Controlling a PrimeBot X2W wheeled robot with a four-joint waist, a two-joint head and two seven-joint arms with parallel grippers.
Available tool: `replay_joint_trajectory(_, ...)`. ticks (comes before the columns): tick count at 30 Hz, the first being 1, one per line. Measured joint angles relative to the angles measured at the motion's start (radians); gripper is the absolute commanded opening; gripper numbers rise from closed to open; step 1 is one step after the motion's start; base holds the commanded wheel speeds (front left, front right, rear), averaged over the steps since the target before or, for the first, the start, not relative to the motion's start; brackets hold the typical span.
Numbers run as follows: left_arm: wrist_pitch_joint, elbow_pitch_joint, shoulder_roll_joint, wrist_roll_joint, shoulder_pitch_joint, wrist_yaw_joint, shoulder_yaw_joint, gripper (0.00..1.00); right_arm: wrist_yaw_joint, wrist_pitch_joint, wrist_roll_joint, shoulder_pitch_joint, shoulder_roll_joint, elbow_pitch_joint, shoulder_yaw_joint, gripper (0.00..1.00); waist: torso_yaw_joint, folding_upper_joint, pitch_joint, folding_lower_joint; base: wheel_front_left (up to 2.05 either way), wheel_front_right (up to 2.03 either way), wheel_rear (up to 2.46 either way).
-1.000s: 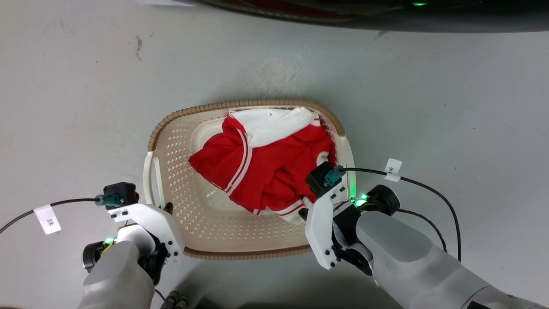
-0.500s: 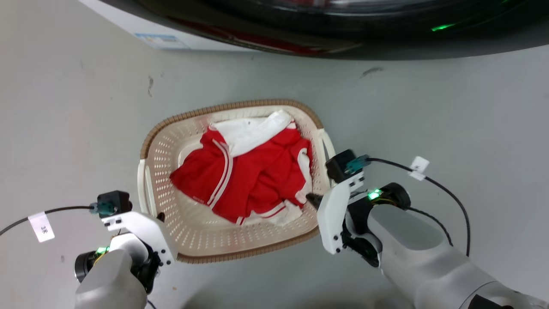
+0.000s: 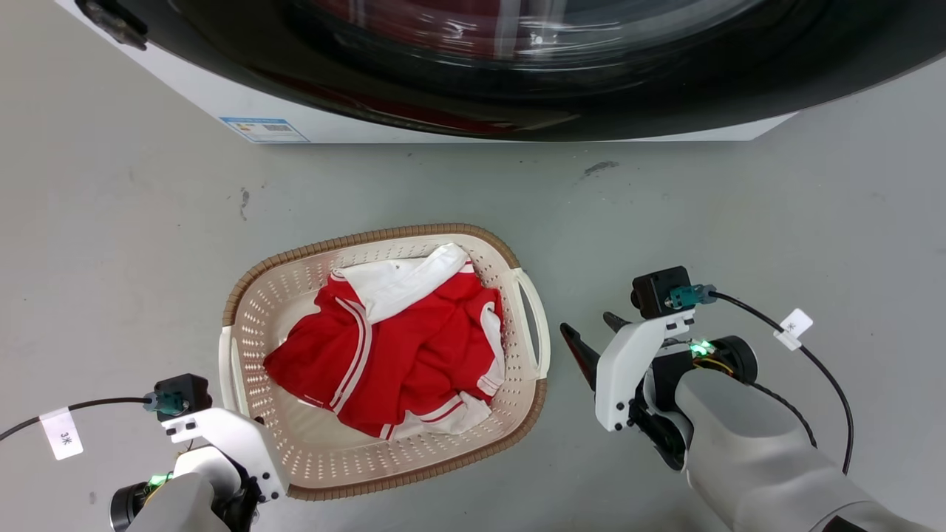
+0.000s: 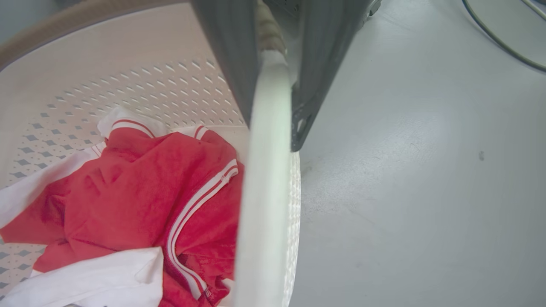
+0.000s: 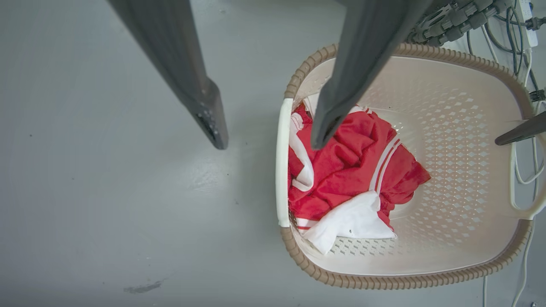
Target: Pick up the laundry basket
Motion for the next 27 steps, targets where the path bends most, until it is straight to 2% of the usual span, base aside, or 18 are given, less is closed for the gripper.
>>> replay_joint_trajectory(5,0.004,0.0,0.004,-0.016,-0.001,0.0,-0.011,0.0,0.0,0.017,0.016,0.011,0.0,-0.017,0.015,1.0,-0.005,0.0,0.013,0.0,0.0,0.0,0.0)
replay_joint_trajectory(12,0.002,-0.002,0.013,-0.023,-0.03,0.0,-0.036,0.0,0.0,0.101,0.031,-0.014,0.001,-0.061,0.066,1.0,0.0,0.0,0.066,0.0,0.0,0.0,0.0)
replay_joint_trajectory(27,-0.02,-0.016,-0.006,-0.044,-0.109,-0.002,-0.094,0.0,-0.001,0.155,0.037,-0.104,-0.001,-0.063,0.144,1.0,0.061,0.0,0.211,0.0002,0.0,0.0,0.0)
